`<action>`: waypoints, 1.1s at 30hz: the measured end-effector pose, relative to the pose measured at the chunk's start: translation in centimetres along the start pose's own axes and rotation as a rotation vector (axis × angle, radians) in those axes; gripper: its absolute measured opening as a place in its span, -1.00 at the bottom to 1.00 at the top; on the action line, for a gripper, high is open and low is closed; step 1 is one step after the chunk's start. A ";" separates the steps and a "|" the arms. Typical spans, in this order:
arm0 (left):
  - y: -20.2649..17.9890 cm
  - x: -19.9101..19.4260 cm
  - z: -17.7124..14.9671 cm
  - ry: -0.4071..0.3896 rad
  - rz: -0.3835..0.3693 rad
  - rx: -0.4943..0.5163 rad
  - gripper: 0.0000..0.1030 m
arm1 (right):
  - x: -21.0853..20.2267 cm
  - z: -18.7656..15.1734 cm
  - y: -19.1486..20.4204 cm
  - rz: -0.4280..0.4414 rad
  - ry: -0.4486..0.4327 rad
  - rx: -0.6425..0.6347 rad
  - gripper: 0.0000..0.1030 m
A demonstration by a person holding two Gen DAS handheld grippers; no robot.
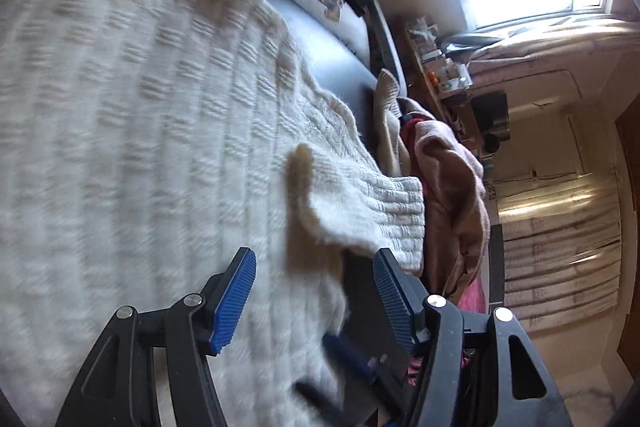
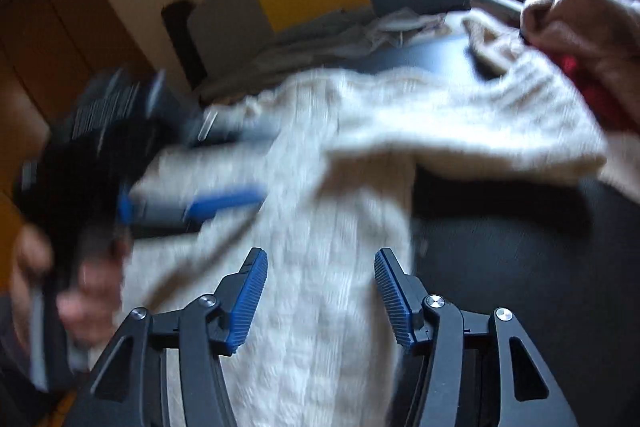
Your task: Fold clothes
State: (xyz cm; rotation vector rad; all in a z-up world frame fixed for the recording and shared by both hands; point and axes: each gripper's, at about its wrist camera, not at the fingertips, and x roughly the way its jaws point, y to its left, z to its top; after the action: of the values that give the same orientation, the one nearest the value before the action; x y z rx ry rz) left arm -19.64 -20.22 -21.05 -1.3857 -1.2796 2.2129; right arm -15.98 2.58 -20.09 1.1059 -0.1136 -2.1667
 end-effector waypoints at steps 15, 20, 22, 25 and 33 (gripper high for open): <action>-3.9 5.1 3.6 -0.002 0.007 0.031 -0.88 | 0.4 -1.7 0.7 0.058 -0.056 -0.092 0.69; -6.5 -0.7 6.0 -0.130 -0.036 0.126 -0.89 | 0.4 -1.6 0.7 0.060 -0.054 -0.093 0.69; -7.6 -3.6 7.3 -0.193 -0.049 0.162 -0.89 | 0.4 -1.6 0.8 0.056 -0.051 -0.097 0.70; -8.9 -9.0 9.0 -0.295 -0.040 0.233 -0.89 | 0.5 -1.6 1.0 0.050 -0.048 -0.102 0.74; -4.6 -18.3 10.0 -0.424 0.049 0.221 -0.89 | 0.8 -1.4 1.6 0.012 -0.013 -0.123 0.74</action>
State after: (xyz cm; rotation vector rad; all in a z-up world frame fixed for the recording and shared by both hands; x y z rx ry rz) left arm -19.30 -33.76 -4.56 -0.9070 -1.0772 2.6846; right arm -14.40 1.17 -20.91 1.0189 0.0068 -2.1402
